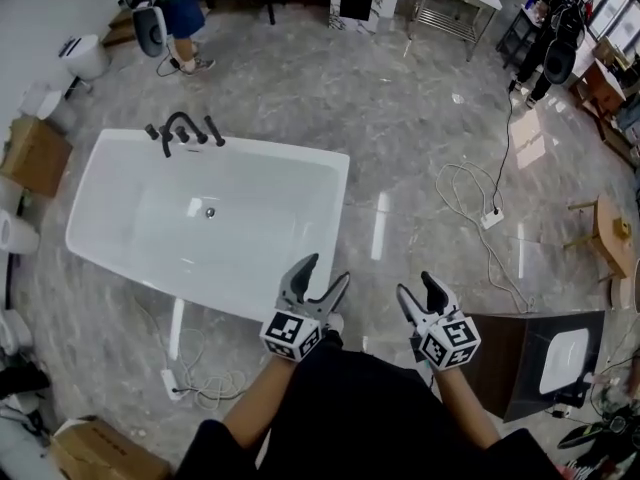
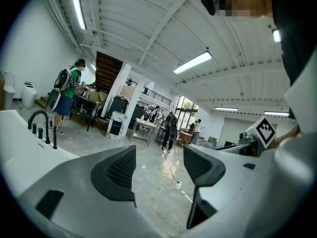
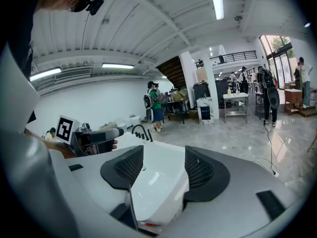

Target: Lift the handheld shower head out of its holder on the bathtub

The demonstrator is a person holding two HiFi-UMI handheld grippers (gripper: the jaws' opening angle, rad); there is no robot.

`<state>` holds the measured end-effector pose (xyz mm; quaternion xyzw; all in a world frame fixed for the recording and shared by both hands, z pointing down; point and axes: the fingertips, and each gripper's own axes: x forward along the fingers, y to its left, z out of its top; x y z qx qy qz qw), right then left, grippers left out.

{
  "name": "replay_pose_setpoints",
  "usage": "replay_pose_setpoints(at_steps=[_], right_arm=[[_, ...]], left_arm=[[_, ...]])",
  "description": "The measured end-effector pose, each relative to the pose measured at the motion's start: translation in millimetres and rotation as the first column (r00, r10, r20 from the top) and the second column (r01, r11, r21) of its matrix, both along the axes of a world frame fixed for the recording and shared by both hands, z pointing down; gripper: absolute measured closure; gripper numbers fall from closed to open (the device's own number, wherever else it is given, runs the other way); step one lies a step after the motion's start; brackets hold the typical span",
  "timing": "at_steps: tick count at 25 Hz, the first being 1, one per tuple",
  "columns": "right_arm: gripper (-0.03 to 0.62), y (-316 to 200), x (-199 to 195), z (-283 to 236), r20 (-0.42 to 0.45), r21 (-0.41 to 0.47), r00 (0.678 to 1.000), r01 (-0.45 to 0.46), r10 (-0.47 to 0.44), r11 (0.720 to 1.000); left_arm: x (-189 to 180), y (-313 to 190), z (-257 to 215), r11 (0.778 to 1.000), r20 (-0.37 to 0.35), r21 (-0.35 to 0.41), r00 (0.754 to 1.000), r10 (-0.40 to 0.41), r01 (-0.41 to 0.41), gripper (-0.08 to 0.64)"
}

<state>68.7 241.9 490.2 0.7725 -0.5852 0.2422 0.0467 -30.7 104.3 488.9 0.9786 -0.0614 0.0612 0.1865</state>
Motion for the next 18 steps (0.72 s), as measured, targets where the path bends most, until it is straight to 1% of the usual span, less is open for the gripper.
replay_pose_setpoints(at_steps=[3, 6, 10, 12, 14, 16, 18], right_arm=[[0.362, -28.3, 2.8, -3.1, -0.002, -0.005, 1.000, 0.012, -0.012, 1.000], [0.362, -42.8, 2.7, 1.2, 0.013, -0.025, 1.000, 0.028, -0.028, 0.999], [0.362, -49.1, 9.8, 9.0, 0.042, -0.056, 0.998, 0.049, -0.046, 0.997], [0.362, -56.3, 17.5, 3.9, 0.036, -0.042, 0.998, 0.051, -0.050, 0.998], [0.362, -67.8, 25.0, -3.6, 0.020, -0.019, 0.998, 0.061, -0.061, 0.998], [0.362, -83.9, 31.1, -5.3, 0.010, -0.006, 0.996, 0.094, -0.094, 0.996], [0.362, -104.0, 33.9, 0.0, 0.002, -0.015, 0.988, 0.157, -0.157, 0.987]], left_arm=[[0.9, -29.9, 6.4, 1.000, 0.000, -0.015, 1.000, -0.013, 0.013, 0.284], [2.1, -51.5, 10.4, 0.999, -0.007, -0.026, 0.999, -0.036, 0.035, 0.284], [1.2, -58.4, 12.3, 0.996, -0.026, -0.058, 0.998, -0.063, 0.061, 0.284], [-1.6, -57.1, 12.2, 0.996, -0.030, -0.064, 0.997, -0.072, 0.070, 0.284], [-6.8, -57.5, 10.2, 0.993, -0.034, -0.066, 0.995, -0.097, 0.095, 0.284], [-10.2, -61.6, 9.5, 0.988, -0.032, -0.073, 0.990, -0.138, 0.135, 0.284], [-9.7, -69.3, 12.7, 0.981, -0.019, -0.083, 0.983, -0.180, 0.178, 0.284]])
